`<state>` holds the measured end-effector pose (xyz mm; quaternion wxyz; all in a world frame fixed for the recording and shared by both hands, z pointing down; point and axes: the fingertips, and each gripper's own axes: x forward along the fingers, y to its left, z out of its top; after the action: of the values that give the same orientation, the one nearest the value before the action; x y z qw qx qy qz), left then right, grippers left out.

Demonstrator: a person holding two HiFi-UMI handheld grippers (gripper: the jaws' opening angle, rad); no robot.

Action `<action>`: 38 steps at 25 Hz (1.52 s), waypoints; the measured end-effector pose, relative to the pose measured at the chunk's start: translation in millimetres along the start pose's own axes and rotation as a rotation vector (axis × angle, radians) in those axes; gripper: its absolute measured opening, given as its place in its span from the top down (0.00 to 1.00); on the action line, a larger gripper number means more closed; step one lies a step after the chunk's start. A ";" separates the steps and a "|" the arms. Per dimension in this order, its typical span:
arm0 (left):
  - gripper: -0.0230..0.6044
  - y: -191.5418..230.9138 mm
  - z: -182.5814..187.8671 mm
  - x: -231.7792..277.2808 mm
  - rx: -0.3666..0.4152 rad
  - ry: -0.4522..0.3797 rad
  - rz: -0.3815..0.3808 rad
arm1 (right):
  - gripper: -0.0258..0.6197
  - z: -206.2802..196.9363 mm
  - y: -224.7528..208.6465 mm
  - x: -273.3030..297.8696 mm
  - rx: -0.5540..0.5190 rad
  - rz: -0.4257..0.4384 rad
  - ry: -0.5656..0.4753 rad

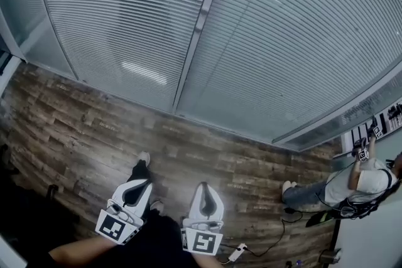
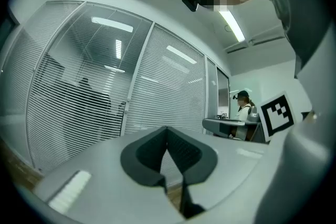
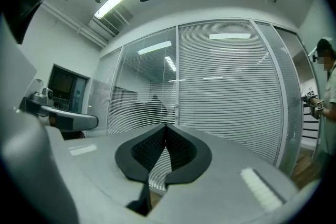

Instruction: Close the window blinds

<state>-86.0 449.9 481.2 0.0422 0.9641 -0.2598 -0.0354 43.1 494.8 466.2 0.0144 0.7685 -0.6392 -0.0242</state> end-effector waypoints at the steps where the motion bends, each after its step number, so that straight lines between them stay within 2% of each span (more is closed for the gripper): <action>1: 0.97 -1.0 -1.1 5.8 -0.003 0.002 -0.014 | 0.96 0.5 -1.8 2.1 -0.005 -0.003 0.001; 5: 0.97 3.5 0.3 32.1 0.000 -0.011 -0.062 | 0.96 1.7 -9.4 20.4 -0.031 -0.021 0.013; 13: 0.97 42.9 3.2 86.0 -0.033 -0.005 -0.069 | 0.96 1.1 -14.7 85.8 -0.037 -0.009 0.029; 19: 0.97 98.3 22.7 138.4 -0.035 -0.012 -0.054 | 0.96 10.4 -19.5 159.1 -0.048 0.001 0.034; 23: 0.97 129.0 41.6 172.2 -0.048 -0.027 -0.071 | 0.96 22.4 -21.2 205.4 -0.054 0.012 0.052; 31: 0.97 209.4 53.2 220.6 -0.074 -0.027 -0.067 | 0.96 27.4 -14.8 302.0 -0.073 -0.005 0.050; 38: 0.97 268.3 78.7 293.1 -0.092 -0.063 -0.062 | 0.96 26.7 -24.6 397.2 -0.057 -0.007 0.089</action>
<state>26.0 66.1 416.2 0.0770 0.9671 -0.2293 -0.0788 137.9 109.0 430.8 0.0646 0.7704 -0.6342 -0.0082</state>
